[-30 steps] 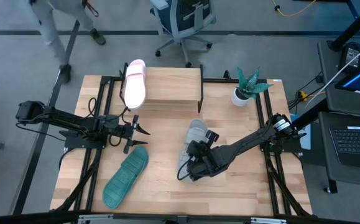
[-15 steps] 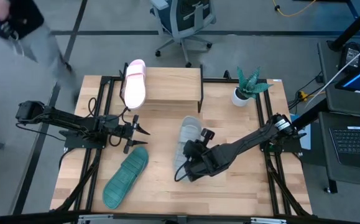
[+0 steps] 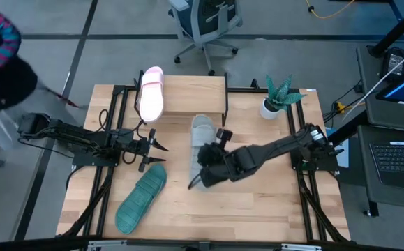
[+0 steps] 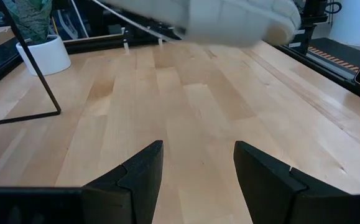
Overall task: Pick and place slides into the shelf
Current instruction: Put the gray pair of slides on the shelf, then put the green pair of slides on the shelf
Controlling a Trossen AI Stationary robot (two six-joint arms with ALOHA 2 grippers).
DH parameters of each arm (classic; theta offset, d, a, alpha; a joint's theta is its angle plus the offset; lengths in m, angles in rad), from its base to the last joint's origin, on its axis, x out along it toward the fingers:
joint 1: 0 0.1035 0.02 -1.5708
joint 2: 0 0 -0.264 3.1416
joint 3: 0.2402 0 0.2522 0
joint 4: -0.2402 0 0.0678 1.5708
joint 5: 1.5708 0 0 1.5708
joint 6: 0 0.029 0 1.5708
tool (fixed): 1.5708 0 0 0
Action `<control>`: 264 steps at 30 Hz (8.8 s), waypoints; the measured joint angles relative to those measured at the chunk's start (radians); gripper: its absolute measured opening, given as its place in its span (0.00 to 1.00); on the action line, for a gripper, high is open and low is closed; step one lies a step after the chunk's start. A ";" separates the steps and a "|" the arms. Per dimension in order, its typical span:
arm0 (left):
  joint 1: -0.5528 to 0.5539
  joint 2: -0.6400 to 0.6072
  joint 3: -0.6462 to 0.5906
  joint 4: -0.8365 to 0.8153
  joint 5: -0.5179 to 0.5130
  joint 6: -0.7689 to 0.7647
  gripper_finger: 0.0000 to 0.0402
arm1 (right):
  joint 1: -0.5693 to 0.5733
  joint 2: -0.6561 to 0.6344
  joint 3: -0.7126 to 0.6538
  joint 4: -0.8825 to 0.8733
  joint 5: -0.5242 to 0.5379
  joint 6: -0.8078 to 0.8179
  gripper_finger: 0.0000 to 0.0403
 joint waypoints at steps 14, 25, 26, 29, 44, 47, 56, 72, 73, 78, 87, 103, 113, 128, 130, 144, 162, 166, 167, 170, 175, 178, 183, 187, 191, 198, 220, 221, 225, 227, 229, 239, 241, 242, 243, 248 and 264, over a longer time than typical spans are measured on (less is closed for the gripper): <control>0.000 0.000 0.000 0.000 0.000 0.000 0.47 | -0.230 0.000 0.214 0.105 -0.227 -0.413 0.00; 0.000 0.000 0.000 0.000 0.000 0.000 0.47 | -0.416 0.000 0.234 0.208 -0.479 -0.588 0.00; 0.000 0.000 0.000 0.000 0.000 0.000 0.47 | -0.431 0.000 0.234 0.223 -0.501 -0.600 0.00; 0.000 0.000 0.000 0.000 0.001 0.000 0.47 | -0.473 0.000 0.234 0.267 -0.551 -0.621 0.00; 0.000 0.000 0.000 0.000 0.000 0.000 0.47 | -0.631 0.009 0.234 0.378 -0.752 -0.654 0.00; 0.000 0.000 0.000 0.001 0.000 -0.002 0.47 | -0.648 0.030 0.234 0.417 -0.766 -0.677 0.00; 0.000 0.000 0.000 -0.005 0.000 -0.024 0.47 | -0.698 0.047 0.233 0.388 -0.769 -0.651 0.00; 0.000 0.000 0.000 -0.002 0.001 -0.024 0.47 | -0.712 0.141 0.232 0.449 -0.790 -0.632 0.00; 0.000 0.000 0.000 -0.001 0.002 -0.026 0.47 | -0.715 0.147 0.232 0.460 -0.790 -0.632 0.00; -0.002 0.000 0.000 -0.006 0.005 -0.025 0.47 | -0.730 0.151 0.232 0.523 -0.792 -0.627 0.00; -0.002 0.000 0.000 -0.007 0.004 -0.024 0.47 | -0.744 0.153 0.232 0.505 -0.790 -0.624 0.00; -0.002 0.000 0.000 -0.007 0.004 -0.031 0.47 | -0.755 0.157 0.209 0.483 -0.746 -0.601 0.00; -0.002 0.000 0.000 -0.007 0.005 -0.032 0.47 | -0.757 0.157 0.209 0.475 -0.799 -0.597 0.00; -0.002 0.000 0.000 -0.006 0.005 -0.040 0.47 | -0.766 0.187 0.208 0.471 -0.825 -0.574 0.00; -0.002 0.000 0.000 -0.006 0.005 -0.053 0.47 | -0.766 0.190 0.208 0.474 -0.828 -0.569 0.01; -0.002 0.000 0.000 -0.006 0.005 -0.058 0.47 | -0.765 0.193 0.208 0.506 -0.894 -0.541 0.24; -0.002 0.000 0.000 0.035 0.008 -0.058 0.47 | -0.625 0.110 0.422 0.165 -0.950 -0.447 0.21; -0.006 0.000 0.000 0.044 0.011 -0.058 0.47 | -0.535 0.113 0.420 0.072 -0.937 -0.522 0.20; -0.012 0.000 0.000 0.050 0.011 -0.058 0.47 | -0.508 0.113 0.420 0.080 -0.928 -0.532 0.19; -0.037 0.000 0.000 0.081 0.015 -0.057 0.47 | -0.432 0.108 0.420 0.130 -0.878 -0.562 0.20; -0.090 0.000 0.000 0.141 0.016 -0.049 0.47 | -0.328 0.103 0.384 0.226 -0.869 -0.565 0.20; -0.117 0.000 0.000 0.148 0.016 -0.049 0.47 | -0.284 0.107 0.266 0.347 -0.872 -0.524 0.21; -0.165 0.000 0.000 0.148 0.015 -0.049 0.47 | -0.238 0.087 0.047 0.549 -0.806 -0.469 0.21; -0.203 0.000 0.000 0.146 -0.022 -0.049 0.47 | -0.199 0.008 -0.098 0.679 -0.747 -0.458 0.21; -0.224 0.000 0.000 0.144 -0.075 -0.033 0.47 | -0.162 -0.124 -0.298 0.848 -0.727 -0.462 0.21; -0.231 0.000 0.000 0.151 -0.078 -0.001 0.47 | -0.097 -0.392 -0.785 1.299 -0.660 -0.465 0.21; -0.251 0.003 0.149 -0.152 -0.019 -0.015 0.47 | -0.006 -0.518 -1.309 1.877 -0.667 -0.517 0.21; -0.264 0.007 0.191 -0.225 -0.019 -0.005 0.47 | -0.006 -0.518 -1.310 1.889 -0.667 -0.517 0.21; -0.345 0.019 0.348 -0.476 -0.069 0.013 0.47 | -0.006 -0.518 -1.312 1.891 -0.666 -0.516 0.21; -0.396 0.027 0.421 -0.625 -0.132 0.014 0.47 | -0.006 -0.518 -1.312 1.891 -0.666 -0.516 0.21; -0.451 0.033 0.484 -0.774 -0.216 -0.018 0.47 | -0.006 -0.518 -1.312 1.891 -0.667 -0.515 0.21; -0.740 0.135 0.612 -1.031 -0.453 -0.232 0.47 | -0.006 -0.518 -1.312 1.892 -0.667 -0.466 0.21; -0.785 0.159 0.615 -1.080 -0.474 -0.301 0.47 | -0.006 -0.518 -1.312 1.893 -0.667 -0.449 0.21; -0.804 0.169 0.615 -1.112 -0.479 -0.340 0.47 | -0.006 -0.518 -1.312 1.895 -0.667 -0.440 0.21; -0.821 0.179 0.615 -1.149 -0.481 -0.382 0.47 | -0.006 -0.518 -1.312 1.898 -0.667 -0.435 0.21; -0.886 0.227 0.615 -1.236 -0.521 -0.507 0.47 | -0.006 -0.518 -1.312 1.904 -0.667 -0.417 0.21; -0.931 0.429 0.618 -1.267 -0.615 -0.574 0.47 | -0.007 -0.518 -1.312 1.904 -0.667 -0.401 0.21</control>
